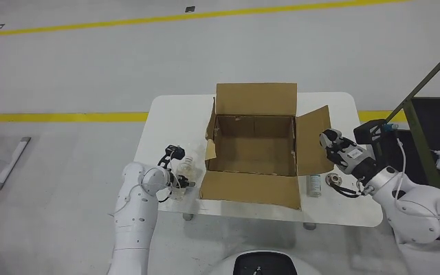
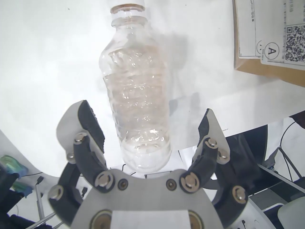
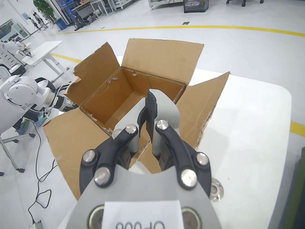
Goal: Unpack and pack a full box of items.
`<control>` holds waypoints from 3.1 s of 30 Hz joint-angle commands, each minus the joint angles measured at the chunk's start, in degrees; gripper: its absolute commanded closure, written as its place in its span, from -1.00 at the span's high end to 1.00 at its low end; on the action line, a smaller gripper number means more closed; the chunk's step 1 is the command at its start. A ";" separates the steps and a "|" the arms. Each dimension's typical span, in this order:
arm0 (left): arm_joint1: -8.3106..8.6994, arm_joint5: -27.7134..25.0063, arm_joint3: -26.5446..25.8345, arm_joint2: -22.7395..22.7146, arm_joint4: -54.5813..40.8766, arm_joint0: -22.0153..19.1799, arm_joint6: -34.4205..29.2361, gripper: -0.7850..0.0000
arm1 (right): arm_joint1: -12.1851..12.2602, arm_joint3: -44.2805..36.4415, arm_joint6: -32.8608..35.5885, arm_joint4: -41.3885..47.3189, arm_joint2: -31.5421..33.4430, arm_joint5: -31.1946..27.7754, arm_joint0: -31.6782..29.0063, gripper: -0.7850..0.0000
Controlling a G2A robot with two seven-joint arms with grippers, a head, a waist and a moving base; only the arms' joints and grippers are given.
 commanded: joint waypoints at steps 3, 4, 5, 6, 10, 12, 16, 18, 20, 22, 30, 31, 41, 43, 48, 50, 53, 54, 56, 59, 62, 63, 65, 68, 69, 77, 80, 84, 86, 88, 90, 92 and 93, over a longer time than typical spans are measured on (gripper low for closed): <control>0.13 0.21 2.00 1.29 0.12 -0.86 0.34 0.85 | 0.00 0.00 0.00 0.00 0.00 0.00 0.00 -1.00; 0.16 0.27 2.44 1.58 0.10 -1.00 0.46 0.72 | 0.00 0.00 0.00 0.00 0.00 0.00 0.00 -1.00; 0.20 0.54 2.78 1.84 0.27 -1.16 0.51 0.61 | 0.00 0.00 0.00 0.00 0.00 0.00 0.00 -1.00; 0.23 0.72 3.10 2.14 0.46 -1.25 0.59 0.37 | 0.00 0.00 0.00 0.00 0.00 0.00 0.00 -1.00; 0.41 1.89 4.04 2.90 1.03 -1.64 1.23 -0.40 | 0.00 0.00 0.00 0.00 0.00 0.00 0.00 -1.00; 0.55 3.21 3.98 3.41 2.73 -1.65 2.03 -1.00 | 0.00 0.00 0.00 0.00 0.00 0.00 0.00 -1.00; 0.91 4.29 3.21 3.19 3.21 -1.31 2.94 -1.00 | -0.01 -0.03 -0.35 0.09 -0.07 0.05 -0.10 -1.00; 1.23 4.44 1.43 2.55 3.40 -0.80 2.81 -1.00 | 0.02 -0.43 -1.57 0.18 -0.14 -0.27 -0.33 -1.00; 1.63 4.72 -1.35 1.24 2.79 0.11 2.19 -1.00 | 0.03 -0.91 -3.19 0.22 0.13 -0.15 -0.39 -1.00; 2.10 5.14 -5.03 -0.54 1.92 1.21 0.78 -1.00 | 0.01 -1.12 -5.13 0.14 0.44 0.40 -0.44 -1.00; 3.58 7.47 -26.95 -8.96 -8.44 5.72 -6.38 -1.00 | -0.25 -0.98 -14.24 -0.32 2.26 4.51 -0.91 -1.00; 3.67 8.13 -29.90 -9.94 -10.91 5.61 -7.11 -1.00 | -0.28 -0.71 -14.97 -0.35 2.41 5.05 -0.98 -1.00; 4.60 11.38 -46.55 -11.49 -28.98 0.86 -11.96 -1.00 | -0.35 0.37 -17.46 -1.89 1.94 6.70 -1.54 -1.00; 4.78 12.38 -47.27 -11.49 -32.46 -0.17 -12.02 -1.00 | -0.44 0.26 -19.33 -2.66 1.69 7.42 -1.90 -1.00; 5.03 12.73 -47.76 -11.67 -33.39 -0.68 -12.40 -1.00 | -0.63 -0.09 -23.95 -6.19 0.90 8.77 -3.22 -1.00; 5.03 12.73 -47.76 -11.67 -33.39 -0.68 -12.40 -1.00 | -0.65 0.05 -25.64 -8.34 0.70 9.03 -3.66 -1.00; 5.03 12.73 -47.76 -11.67 -33.39 -0.68 -12.40 -1.00 | -0.78 0.58 -28.28 -10.12 0.59 10.28 -4.11 -1.00; 5.03 12.73 -47.76 -11.67 -33.39 -0.68 -12.40 -1.00 | -0.80 0.65 -29.23 -11.29 0.69 10.95 -4.13 -1.00; 5.03 12.73 -47.76 -11.67 -33.39 -0.68 -12.40 -1.00 | -0.83 0.96 -31.67 -14.44 0.75 11.91 -4.27 -1.00; 5.00 13.19 -47.38 -10.95 -35.36 0.53 -9.95 -1.00 | -0.89 1.81 -33.96 -18.34 0.56 13.54 -4.56 -1.00; 5.13 12.28 -47.69 -8.21 -37.72 -0.60 -8.52 -1.00 | -1.07 2.56 -35.57 -19.00 0.59 15.32 -4.52 -1.00; 5.13 11.78 -47.43 -6.82 -38.52 -1.45 -8.04 -1.00 | -1.04 2.68 -35.80 -20.56 0.82 15.76 -4.58 -1.00; 5.13 9.77 -46.37 -3.41 -37.85 -3.32 -6.33 -1.00 | -1.13 2.64 -35.89 -21.03 0.94 16.89 -4.82 -1.00; 4.67 9.50 -42.34 3.20 -40.02 -6.49 -3.96 -1.00 | -1.24 2.53 -35.42 -20.57 1.64 18.21 -5.19 -1.00; 4.45 9.74 -41.05 5.53 -40.95 -7.74 -3.42 -1.00 | -1.25 2.37 -35.16 -20.69 1.96 18.44 -5.38 -1.00; 2.41 17.24 -30.08 19.98 -43.69 -13.16 2.49 -1.00 | -1.62 1.20 -32.80 -16.60 5.17 21.86 -7.46 -1.00; 1.89 18.50 -27.12 22.90 -45.63 -13.87 2.82 -1.00 | -1.70 0.93 -32.66 -15.90 6.13 21.96 -8.23 -1.00; 1.73 18.82 -25.53 24.00 -46.59 -14.12 2.29 -1.00 | -1.83 0.84 -31.92 -14.61 6.42 21.28 -8.79 -1.00; 1.73 18.82 -25.53 24.00 -46.59 -14.12 2.29 -1.00 | -1.90 0.33 -30.92 -12.24 6.26 19.81 -8.92 -1.00; 1.73 18.82 -25.53 24.00 -46.59 -14.12 2.29 -1.00 | -1.86 -0.36 -30.41 -12.54 6.60 18.83 -9.09 -1.00; 1.73 18.82 -25.53 24.00 -46.59 -14.12 2.29 -1.00 | -1.90 -1.02 -30.23 -12.35 6.73 18.59 -9.32 -1.00; 1.73 18.82 -25.53 24.00 -46.59 -14.12 2.29 -1.00 | -1.94 -1.34 -30.14 -12.39 6.81 18.53 -9.52 -1.00; 1.73 18.82 -25.53 24.00 -46.59 -14.12 2.29 -1.00 | -1.97 -1.43 -30.24 -12.64 6.73 18.56 -9.65 -1.00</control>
